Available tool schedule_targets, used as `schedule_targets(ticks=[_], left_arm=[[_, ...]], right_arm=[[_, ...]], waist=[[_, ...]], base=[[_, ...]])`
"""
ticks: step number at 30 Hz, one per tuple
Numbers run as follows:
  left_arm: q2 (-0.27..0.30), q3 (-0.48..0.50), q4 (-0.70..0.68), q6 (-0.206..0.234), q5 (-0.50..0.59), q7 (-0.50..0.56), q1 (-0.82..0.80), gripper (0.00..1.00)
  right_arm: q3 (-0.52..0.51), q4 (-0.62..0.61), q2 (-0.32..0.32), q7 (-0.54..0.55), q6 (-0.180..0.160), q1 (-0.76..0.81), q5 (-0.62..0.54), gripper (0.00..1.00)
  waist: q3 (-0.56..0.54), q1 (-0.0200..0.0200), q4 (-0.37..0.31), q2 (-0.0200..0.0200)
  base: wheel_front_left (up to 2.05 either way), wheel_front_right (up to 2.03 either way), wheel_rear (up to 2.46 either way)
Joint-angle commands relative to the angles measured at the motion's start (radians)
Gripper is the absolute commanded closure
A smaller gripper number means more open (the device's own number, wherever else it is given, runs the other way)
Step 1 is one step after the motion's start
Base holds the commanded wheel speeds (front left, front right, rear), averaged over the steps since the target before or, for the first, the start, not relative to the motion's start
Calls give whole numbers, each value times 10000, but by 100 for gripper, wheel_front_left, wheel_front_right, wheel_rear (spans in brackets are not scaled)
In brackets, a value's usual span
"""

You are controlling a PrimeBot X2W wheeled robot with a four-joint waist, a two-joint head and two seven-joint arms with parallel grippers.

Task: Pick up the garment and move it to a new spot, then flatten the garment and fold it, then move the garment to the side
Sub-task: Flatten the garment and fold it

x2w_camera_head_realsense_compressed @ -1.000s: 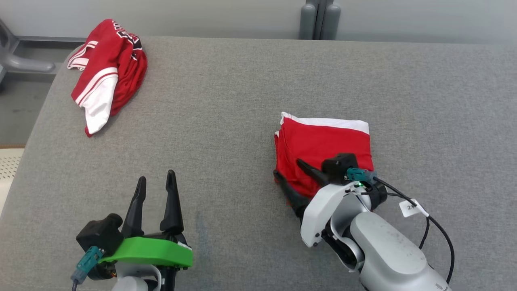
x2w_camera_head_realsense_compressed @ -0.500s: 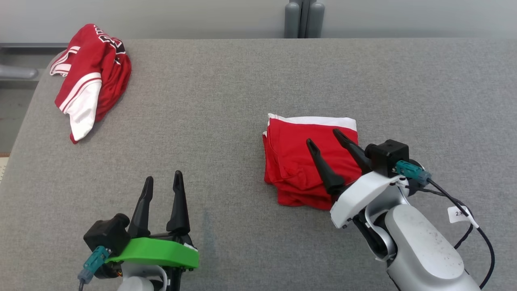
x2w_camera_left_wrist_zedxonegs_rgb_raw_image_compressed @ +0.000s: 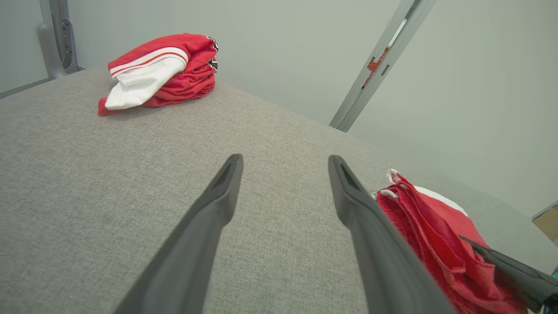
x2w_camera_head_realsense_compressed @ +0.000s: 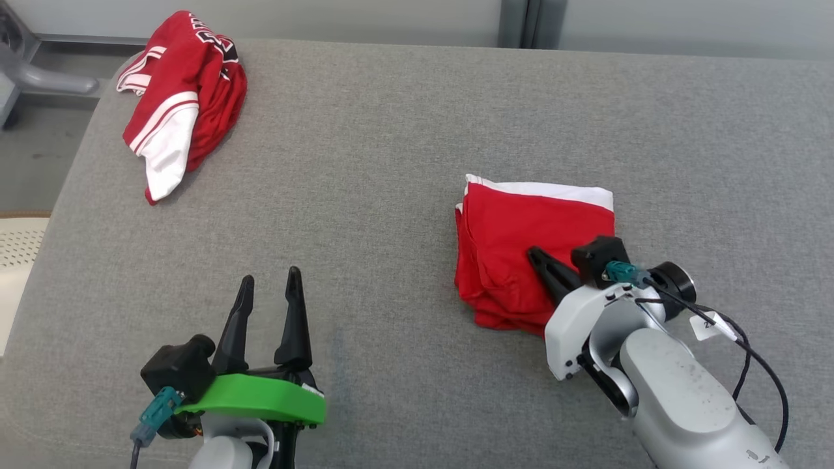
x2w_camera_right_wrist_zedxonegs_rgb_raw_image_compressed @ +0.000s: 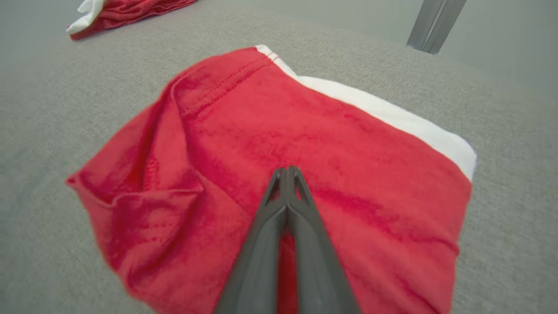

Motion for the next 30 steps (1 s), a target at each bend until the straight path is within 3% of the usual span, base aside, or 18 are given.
schedule_targets(ticks=[1, 14, 22, 23, 24, 25, 26, 30], left_arm=[[-3, 58, 6, -29, 29, -45, -128, 0], [-86, 245, 31, -67, 121, -44, -85, 0], [-127, 466, 173, -109, 191, -44, -72, 0], [-109, 490, 188, -111, 240, -44, -89, 0], [-66, 505, 218, -127, 312, -44, -125, 0], [-31, 517, 225, -149, 385, -44, -163, 0], [1, 528, 242, -159, 482, -44, -214, 0], [91, 604, 267, -185, 881, -34, -311, 0]], right_arm=[[209, 106, 84, -108, -4, -98, 180, 100], [2285, 425, 698, -561, -4, 133, 1247, 100], [2415, 565, 844, -1430, -4, -290, 1216, 100], [2302, 554, 852, -1617, -4, -291, 1168, 82], [2143, 513, 866, -1815, -4, -268, 1113, 25], [1974, 460, 879, -1949, -4, -257, 1077, 5], [1713, 365, 885, -2088, -4, -220, 1012, 0], [577, -164, 908, -2350, -4, 221, 696, 0]], waist=[[56, 0, 149, 0], [129, 0, 51, 0], [-4, 0, -287, 0], [-57, 0, -339, 0], [-138, 0, -401, 0], [-215, 0, -456, 0], [-309, 0, -517, 0], [-680, 0, -754, 0]], base=[[0, 0, 0], [0, 0, 0], [0, 0, 0], [0, 0, 0], [0, 0, 0], [0, 0, 0], [0, 0, 0], [0, 0, 0]])
